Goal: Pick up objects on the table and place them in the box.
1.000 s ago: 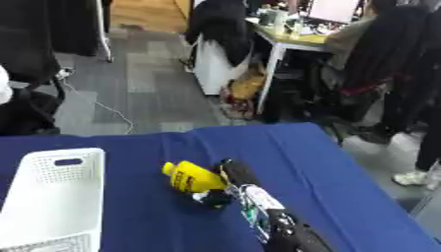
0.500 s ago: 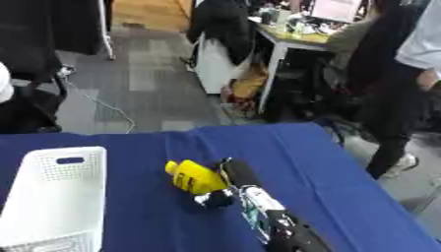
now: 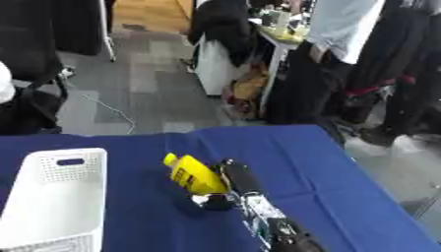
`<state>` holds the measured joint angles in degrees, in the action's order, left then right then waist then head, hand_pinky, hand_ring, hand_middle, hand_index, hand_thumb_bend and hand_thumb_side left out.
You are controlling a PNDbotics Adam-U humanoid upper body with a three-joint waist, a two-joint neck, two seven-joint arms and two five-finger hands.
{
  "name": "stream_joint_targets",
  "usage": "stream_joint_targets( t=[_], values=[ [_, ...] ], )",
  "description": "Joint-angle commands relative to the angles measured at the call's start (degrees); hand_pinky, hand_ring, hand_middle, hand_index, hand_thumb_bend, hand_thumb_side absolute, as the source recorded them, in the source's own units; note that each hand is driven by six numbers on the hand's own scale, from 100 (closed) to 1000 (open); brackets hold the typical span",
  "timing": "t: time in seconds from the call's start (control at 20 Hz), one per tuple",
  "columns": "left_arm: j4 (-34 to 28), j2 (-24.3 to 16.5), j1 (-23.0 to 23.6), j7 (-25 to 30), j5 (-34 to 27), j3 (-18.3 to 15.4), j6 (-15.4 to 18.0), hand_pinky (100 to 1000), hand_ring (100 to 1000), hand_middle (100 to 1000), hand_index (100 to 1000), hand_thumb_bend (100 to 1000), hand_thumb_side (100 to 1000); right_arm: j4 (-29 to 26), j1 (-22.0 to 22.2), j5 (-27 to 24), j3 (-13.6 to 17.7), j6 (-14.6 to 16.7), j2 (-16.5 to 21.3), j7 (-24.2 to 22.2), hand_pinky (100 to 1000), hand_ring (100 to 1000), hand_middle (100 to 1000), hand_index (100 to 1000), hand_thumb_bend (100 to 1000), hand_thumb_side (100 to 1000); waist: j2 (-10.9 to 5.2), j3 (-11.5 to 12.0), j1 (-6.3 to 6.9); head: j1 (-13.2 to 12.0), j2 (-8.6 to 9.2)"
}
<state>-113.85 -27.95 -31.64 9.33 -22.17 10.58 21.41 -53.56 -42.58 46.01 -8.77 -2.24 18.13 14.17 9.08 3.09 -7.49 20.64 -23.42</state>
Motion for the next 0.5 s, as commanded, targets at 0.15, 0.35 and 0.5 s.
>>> stream_joint_targets(
  t=[0.15,0.35,0.5],
  values=[
    [-0.7,-0.3,-1.0,0.1,-0.2,-0.3,0.3,635,596,826,837,206,825,-6.8,0.1,-6.8,-0.2,0.0,1.0,1.7,100,100,100,276,150,651,-0.8,-0.3,0.44,0.6,0.42],
    [-0.7,-0.3,-0.9,0.1,-0.1,-0.3,0.3,635,597,826,837,206,824,-10.4,0.5,-10.3,-0.3,-0.3,1.0,2.0,100,100,100,272,148,645,-0.8,-0.3,0.48,0.5,0.39],
    [-0.7,-0.3,-0.8,0.0,-0.1,-0.3,0.4,635,597,826,837,206,824,-13.7,0.8,-12.6,-0.3,-0.5,1.1,2.4,100,100,100,264,151,638,-0.81,-0.4,0.48,0.4,0.29]
  ],
)
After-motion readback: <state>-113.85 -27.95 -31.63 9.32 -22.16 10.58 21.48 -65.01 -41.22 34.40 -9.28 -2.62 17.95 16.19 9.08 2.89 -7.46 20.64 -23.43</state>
